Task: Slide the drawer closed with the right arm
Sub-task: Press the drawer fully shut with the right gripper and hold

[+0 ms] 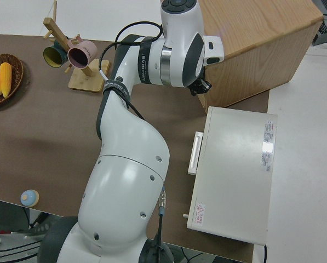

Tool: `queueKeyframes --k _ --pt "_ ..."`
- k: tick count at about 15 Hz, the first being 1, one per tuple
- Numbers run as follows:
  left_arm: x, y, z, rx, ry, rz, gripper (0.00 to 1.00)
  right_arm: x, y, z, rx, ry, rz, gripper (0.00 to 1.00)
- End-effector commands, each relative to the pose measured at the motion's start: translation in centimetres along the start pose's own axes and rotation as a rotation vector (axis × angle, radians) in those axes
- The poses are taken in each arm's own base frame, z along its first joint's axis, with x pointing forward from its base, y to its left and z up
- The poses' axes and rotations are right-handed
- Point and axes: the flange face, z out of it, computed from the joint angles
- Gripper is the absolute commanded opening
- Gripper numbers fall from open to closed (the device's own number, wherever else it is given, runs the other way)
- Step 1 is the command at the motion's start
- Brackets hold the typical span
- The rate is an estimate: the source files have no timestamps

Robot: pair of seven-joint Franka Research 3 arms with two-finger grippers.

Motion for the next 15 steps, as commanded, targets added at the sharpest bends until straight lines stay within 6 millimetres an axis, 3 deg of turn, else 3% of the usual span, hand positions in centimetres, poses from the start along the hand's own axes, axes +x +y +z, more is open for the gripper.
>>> queueKeyframes --k 1,5,9,15 --pt "-0.4 -0.1 -0.2 0.012 -0.006 0.006 1.00 2.0 1.7 -0.3 -0.007 0.025 -0.014 0.000" --pt "-0.4 -0.1 -0.2 0.012 -0.006 0.006 1.00 1.5 1.1 -0.6 -0.018 0.002 -0.019 0.000" --pt "-0.4 -0.1 -0.2 0.012 -0.007 0.006 1.00 -0.8 -1.7 -1.7 -0.036 -0.042 -0.028 0.000" --pt "-0.4 -0.1 -0.2 0.012 -0.007 0.006 1.00 -5.5 -5.5 -6.2 0.007 -0.062 -0.061 0.000"
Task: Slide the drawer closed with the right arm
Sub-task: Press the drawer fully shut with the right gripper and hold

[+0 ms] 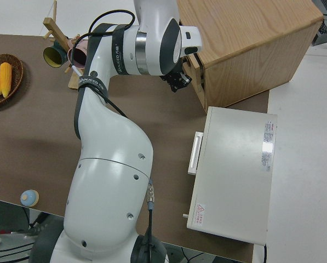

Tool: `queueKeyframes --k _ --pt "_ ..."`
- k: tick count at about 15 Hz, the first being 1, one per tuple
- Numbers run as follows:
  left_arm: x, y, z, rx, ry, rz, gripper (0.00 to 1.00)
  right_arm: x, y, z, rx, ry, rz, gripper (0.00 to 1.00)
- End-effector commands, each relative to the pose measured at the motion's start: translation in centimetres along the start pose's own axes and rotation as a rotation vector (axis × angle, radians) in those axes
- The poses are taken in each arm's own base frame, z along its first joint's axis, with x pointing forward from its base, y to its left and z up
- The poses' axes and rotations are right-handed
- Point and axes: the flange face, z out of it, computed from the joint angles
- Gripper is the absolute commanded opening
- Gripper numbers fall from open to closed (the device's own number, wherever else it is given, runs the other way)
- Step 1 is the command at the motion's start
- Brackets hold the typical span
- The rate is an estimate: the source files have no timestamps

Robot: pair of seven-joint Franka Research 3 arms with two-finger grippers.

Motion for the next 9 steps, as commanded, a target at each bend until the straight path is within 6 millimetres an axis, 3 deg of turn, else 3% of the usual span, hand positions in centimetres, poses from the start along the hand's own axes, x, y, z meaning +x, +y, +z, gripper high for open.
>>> queueKeyframes --k 1,5,9 --pt "-0.4 -0.1 -0.2 0.012 -0.007 0.008 1.00 -3.2 -1.9 -3.0 -0.005 0.000 -0.025 0.000" --pt "-0.4 -0.1 -0.2 0.012 -0.006 0.006 1.00 -6.3 -2.9 -6.6 0.013 0.025 -0.101 0.000" --pt "-0.4 0.0 -0.2 0.012 -0.006 0.008 1.00 -8.9 -2.8 -8.6 -0.029 0.047 -0.223 0.016"
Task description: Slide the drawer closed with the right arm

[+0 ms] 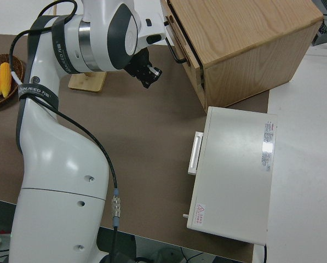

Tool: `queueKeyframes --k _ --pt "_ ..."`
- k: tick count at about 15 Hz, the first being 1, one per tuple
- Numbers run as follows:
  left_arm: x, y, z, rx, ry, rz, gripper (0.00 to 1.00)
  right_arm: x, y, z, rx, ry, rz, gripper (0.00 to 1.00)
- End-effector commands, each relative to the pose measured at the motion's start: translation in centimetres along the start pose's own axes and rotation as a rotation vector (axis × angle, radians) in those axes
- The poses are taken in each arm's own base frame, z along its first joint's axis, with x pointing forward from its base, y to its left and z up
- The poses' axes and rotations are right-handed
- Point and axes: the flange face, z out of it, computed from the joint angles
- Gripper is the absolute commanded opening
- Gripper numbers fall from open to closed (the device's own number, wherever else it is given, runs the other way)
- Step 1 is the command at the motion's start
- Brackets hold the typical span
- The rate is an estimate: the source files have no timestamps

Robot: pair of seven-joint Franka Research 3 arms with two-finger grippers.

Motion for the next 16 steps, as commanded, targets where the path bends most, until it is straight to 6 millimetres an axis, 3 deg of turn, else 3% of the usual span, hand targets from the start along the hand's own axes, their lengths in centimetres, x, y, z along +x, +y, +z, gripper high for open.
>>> queueKeyframes --k 1,5,8,9,16 --pt "-0.4 -0.1 -0.2 0.012 -0.006 0.006 1.00 -2.1 1.0 -1.5 -0.016 -0.008 -0.104 0.077" --pt "-0.4 0.0 -0.2 0.012 -0.006 0.008 1.00 -2.9 2.7 -3.1 -0.003 -0.008 -0.163 0.444" --pt "-0.4 -0.1 -0.2 0.012 -0.006 0.006 1.00 -3.9 2.9 -4.2 -0.009 -0.010 -0.198 0.912" --pt "-0.4 -0.1 -0.2 0.012 -0.006 0.006 1.00 -4.1 3.1 -4.5 -0.009 -0.006 -0.215 0.985" --pt "-0.4 -0.1 -0.2 0.012 -0.007 0.006 1.00 -4.4 4.4 -5.2 -0.012 -0.006 -0.373 0.987"
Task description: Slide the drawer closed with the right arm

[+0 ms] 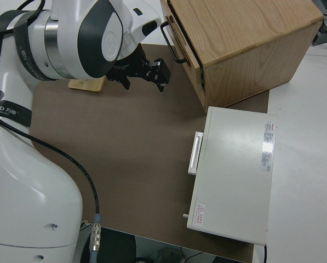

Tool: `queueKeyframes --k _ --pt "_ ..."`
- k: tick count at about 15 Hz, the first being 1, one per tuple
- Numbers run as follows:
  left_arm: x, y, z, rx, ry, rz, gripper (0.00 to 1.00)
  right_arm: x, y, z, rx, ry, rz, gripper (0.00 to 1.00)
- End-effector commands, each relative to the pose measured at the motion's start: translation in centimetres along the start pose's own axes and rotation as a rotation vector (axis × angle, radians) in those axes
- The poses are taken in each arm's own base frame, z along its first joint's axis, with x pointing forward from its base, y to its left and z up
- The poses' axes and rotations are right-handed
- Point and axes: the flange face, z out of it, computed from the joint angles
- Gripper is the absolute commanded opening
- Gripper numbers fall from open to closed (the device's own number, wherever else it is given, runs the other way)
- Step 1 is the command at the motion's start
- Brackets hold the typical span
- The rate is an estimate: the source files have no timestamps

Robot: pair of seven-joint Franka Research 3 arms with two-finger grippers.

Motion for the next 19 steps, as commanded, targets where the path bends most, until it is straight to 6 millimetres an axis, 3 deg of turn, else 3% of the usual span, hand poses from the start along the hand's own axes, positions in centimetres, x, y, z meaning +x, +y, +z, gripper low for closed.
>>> queueKeyframes --k 1,6,19 --pt "-0.4 -0.1 -0.2 0.012 -0.007 0.006 1.00 -0.8 -0.3 0.2 0.009 -0.021 -0.057 0.987" --pt "-0.4 -0.1 -0.2 0.012 -0.006 0.006 1.00 -0.9 -2.3 0.0 -0.001 -0.020 -0.094 0.987" --pt "-0.4 -0.1 -0.2 0.012 -0.006 0.006 1.00 -0.7 -2.1 0.1 0.010 -0.017 -0.088 0.987"
